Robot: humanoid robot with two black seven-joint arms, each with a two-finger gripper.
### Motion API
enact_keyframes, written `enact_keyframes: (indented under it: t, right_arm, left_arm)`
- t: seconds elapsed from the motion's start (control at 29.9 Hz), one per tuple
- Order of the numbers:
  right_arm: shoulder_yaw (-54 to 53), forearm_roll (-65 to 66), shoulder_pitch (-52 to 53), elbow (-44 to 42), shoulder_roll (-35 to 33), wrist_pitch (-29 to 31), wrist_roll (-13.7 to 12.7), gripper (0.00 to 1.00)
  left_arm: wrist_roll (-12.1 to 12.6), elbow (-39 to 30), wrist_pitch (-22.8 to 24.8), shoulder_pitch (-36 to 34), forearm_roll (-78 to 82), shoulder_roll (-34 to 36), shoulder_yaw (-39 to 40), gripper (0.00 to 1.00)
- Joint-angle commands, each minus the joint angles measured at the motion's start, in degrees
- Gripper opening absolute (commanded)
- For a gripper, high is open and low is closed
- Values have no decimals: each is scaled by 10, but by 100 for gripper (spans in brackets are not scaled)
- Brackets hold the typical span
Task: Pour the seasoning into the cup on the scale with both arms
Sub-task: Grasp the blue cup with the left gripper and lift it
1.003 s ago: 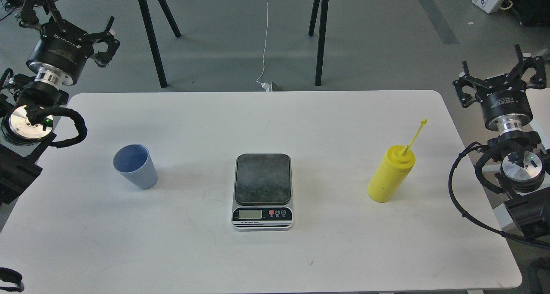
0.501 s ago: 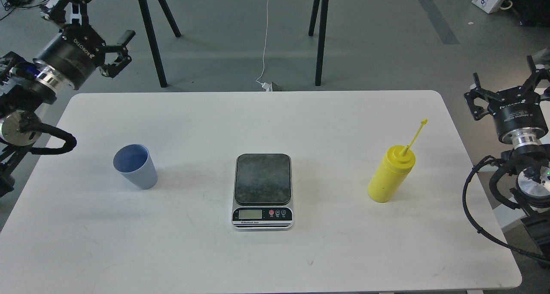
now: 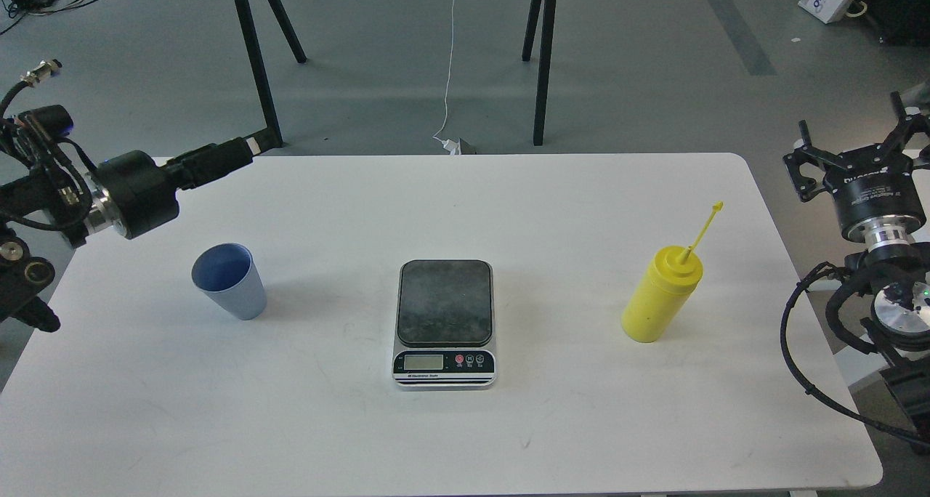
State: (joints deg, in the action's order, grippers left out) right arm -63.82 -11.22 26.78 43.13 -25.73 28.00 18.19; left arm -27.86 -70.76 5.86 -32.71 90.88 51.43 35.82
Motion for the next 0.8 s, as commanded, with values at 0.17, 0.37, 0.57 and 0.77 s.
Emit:
enact_keyframes:
  t: [0.17, 0.37, 0.57, 0.77]
  right_arm:
    - [-11, 0, -1, 3, 1, 0, 1, 100]
    - [-14, 0, -6, 5, 0, 0, 1, 100]
    - [-13, 1, -9, 5, 0, 0, 1, 100]
    - [-13, 1, -9, 5, 1, 0, 1, 100]
  left_arm:
    - [-1, 122, -113, 1, 213, -16, -95, 75]
    - [-1, 219, -146, -23, 211, -63, -160, 67]
    - [-1, 264, -162, -22, 204, -75, -188, 65]
    - [-1, 279, -163, -21, 193, -84, -189, 36]
